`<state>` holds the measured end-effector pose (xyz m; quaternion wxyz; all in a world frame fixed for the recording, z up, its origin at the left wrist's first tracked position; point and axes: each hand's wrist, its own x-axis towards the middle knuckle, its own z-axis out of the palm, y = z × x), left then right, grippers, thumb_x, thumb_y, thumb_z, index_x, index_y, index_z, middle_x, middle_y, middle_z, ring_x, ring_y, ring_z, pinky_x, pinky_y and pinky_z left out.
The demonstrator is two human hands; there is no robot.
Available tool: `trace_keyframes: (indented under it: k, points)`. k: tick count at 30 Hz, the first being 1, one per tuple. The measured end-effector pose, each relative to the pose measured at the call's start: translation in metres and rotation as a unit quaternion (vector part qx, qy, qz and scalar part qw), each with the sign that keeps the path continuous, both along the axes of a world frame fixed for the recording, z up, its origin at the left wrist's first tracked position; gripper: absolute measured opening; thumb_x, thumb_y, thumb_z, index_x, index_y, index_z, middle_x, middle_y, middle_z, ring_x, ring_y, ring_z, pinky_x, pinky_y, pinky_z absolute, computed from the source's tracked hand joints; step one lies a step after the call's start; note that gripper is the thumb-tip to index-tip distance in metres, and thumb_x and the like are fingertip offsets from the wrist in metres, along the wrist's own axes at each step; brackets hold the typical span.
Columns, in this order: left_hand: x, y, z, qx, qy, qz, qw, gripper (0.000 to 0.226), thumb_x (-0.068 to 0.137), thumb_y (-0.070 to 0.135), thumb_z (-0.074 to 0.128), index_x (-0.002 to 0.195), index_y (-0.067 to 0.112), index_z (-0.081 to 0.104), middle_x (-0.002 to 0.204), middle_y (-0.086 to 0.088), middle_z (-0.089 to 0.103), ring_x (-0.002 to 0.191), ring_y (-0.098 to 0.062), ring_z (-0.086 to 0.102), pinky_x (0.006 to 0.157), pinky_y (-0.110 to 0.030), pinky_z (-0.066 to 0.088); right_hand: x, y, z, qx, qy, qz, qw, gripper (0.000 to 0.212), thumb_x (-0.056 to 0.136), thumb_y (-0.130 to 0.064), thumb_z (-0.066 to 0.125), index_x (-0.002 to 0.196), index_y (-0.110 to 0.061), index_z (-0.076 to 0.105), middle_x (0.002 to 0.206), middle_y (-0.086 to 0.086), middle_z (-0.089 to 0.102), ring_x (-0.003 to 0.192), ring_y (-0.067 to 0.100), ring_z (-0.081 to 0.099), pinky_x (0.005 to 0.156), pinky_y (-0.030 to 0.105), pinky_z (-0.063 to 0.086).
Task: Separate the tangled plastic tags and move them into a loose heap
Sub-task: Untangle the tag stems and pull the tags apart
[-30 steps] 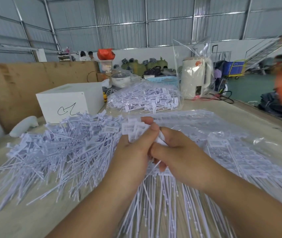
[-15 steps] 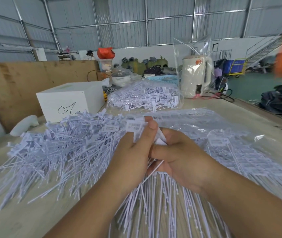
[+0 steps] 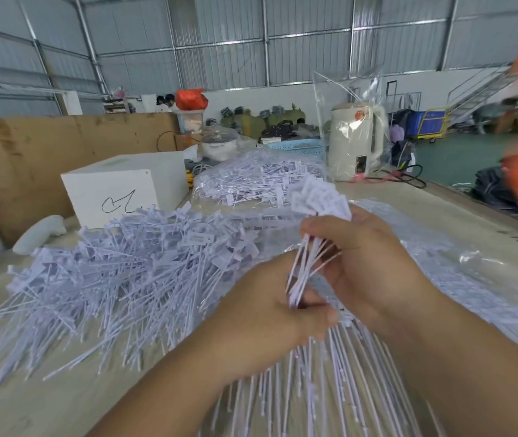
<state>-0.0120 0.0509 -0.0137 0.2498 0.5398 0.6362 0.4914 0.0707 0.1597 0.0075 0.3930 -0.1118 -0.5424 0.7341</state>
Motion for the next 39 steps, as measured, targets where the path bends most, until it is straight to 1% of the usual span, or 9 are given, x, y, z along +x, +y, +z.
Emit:
trace_keyframes:
  k: [4, 9, 12, 17, 20, 23, 28, 32, 39]
  points:
    - [-0.009, -0.003, 0.002, 0.034, -0.041, 0.043, 0.998, 0.025, 0.092, 0.007, 0.063, 0.085, 0.029, 0.071, 0.056, -0.001, 0.064, 0.044, -0.009, 0.055, 0.046, -0.018, 0.045, -0.002, 0.0, 0.001, 0.002, 0.006, 0.029, 1.0, 0.019, 0.085, 0.0, 0.064, 0.073, -0.01, 0.054, 0.059, 0.006, 0.049, 0.052, 0.017, 0.048, 0.055, 0.032, 0.043]
    - [-0.018, -0.003, 0.001, 0.066, 0.076, 0.057, 0.993, 0.015, 0.096, 0.019, 0.06, 0.095, 0.027, 0.072, 0.046, 0.014, 0.047, 0.043, -0.002, 0.041, 0.046, -0.018, 0.033, -0.002, -0.001, -0.002, -0.013, 0.021, 0.054, 0.998, 0.009, 0.078, -0.005, 0.069, 0.079, -0.008, 0.06, 0.065, 0.006, 0.055, 0.057, 0.016, 0.055, 0.056, 0.028, 0.05]
    - [-0.022, -0.005, 0.004, 0.079, 0.094, 0.089, 0.988, 0.019, 0.097, 0.027, 0.057, 0.082, 0.027, 0.07, 0.045, 0.015, 0.039, 0.041, -0.001, 0.032, 0.043, -0.017, 0.025, -0.002, 0.0, -0.001, -0.04, 0.015, 0.094, 0.995, 0.032, 0.065, -0.016, 0.071, 0.092, -0.002, 0.059, 0.077, 0.012, 0.061, 0.068, 0.021, 0.061, 0.058, 0.028, 0.055]
    - [-0.045, -0.013, 0.017, 0.063, 0.069, 0.272, 0.958, 0.042, 0.096, 0.04, 0.055, 0.055, 0.031, 0.056, 0.041, 0.012, 0.041, 0.035, -0.002, 0.036, 0.046, -0.025, 0.027, 0.003, 0.003, 0.002, 0.048, -0.162, 0.079, 0.982, 0.011, 0.082, -0.006, 0.069, 0.09, -0.01, 0.063, 0.081, 0.01, 0.063, 0.07, 0.019, 0.061, 0.064, 0.029, 0.056]
    - [-0.065, -0.021, 0.019, 0.062, 0.161, 0.372, 0.912, 0.045, 0.097, 0.045, 0.048, 0.061, 0.019, 0.041, 0.053, 0.006, 0.045, 0.052, -0.013, 0.046, 0.054, -0.032, 0.028, 0.008, 0.004, 0.0, 0.319, -0.358, 0.055, 0.876, 0.007, 0.09, -0.022, 0.065, 0.091, -0.016, 0.068, 0.082, 0.001, 0.07, 0.077, 0.021, 0.068, 0.074, 0.033, 0.056]
    - [-0.087, -0.025, 0.016, -0.042, 0.256, 0.425, 0.867, 0.037, 0.099, 0.046, 0.041, 0.084, 0.013, 0.052, 0.082, -0.009, 0.06, 0.077, -0.03, 0.058, 0.067, -0.038, 0.042, 0.006, 0.0, -0.008, 0.496, -0.443, 0.054, 0.745, 0.02, 0.094, -0.018, 0.053, 0.098, -0.003, 0.067, 0.094, 0.014, 0.069, 0.078, 0.026, 0.065, 0.069, 0.036, 0.052]
    - [-0.096, -0.02, 0.005, -0.23, 0.304, 0.406, 0.83, 0.049, 0.098, 0.042, 0.041, 0.133, 0.008, 0.045, 0.132, -0.018, 0.045, 0.119, -0.039, 0.048, 0.095, -0.047, 0.045, 0.004, 0.006, -0.014, 0.516, -0.504, 0.047, 0.691, 0.023, 0.09, -0.005, 0.045, 0.1, 0.006, 0.062, 0.099, 0.025, 0.065, 0.068, 0.024, 0.055, 0.062, 0.034, 0.045]
    - [-0.092, -0.013, -0.002, -0.255, 0.386, 0.407, 0.788, 0.051, 0.097, 0.045, 0.04, 0.136, 0.013, 0.046, 0.135, -0.013, 0.04, 0.125, -0.037, 0.037, 0.101, -0.048, 0.038, 0.005, 0.013, -0.021, 0.539, -0.498, 0.009, 0.68, 0.024, 0.096, -0.018, 0.047, 0.116, -0.02, 0.061, 0.103, -0.014, 0.053, 0.086, 0.007, 0.053, 0.068, 0.019, 0.042]
    - [-0.083, -0.007, -0.01, -0.226, 0.392, 0.396, 0.799, 0.069, 0.093, 0.064, 0.031, 0.146, 0.02, 0.034, 0.154, -0.006, 0.022, 0.139, -0.033, 0.019, 0.111, -0.049, 0.021, 0.001, 0.016, -0.023, 0.551, -0.506, -0.032, 0.662, 0.041, 0.096, -0.033, 0.048, 0.136, -0.031, 0.042, 0.131, -0.005, 0.037, 0.102, 0.017, 0.05, 0.078, 0.031, 0.042]
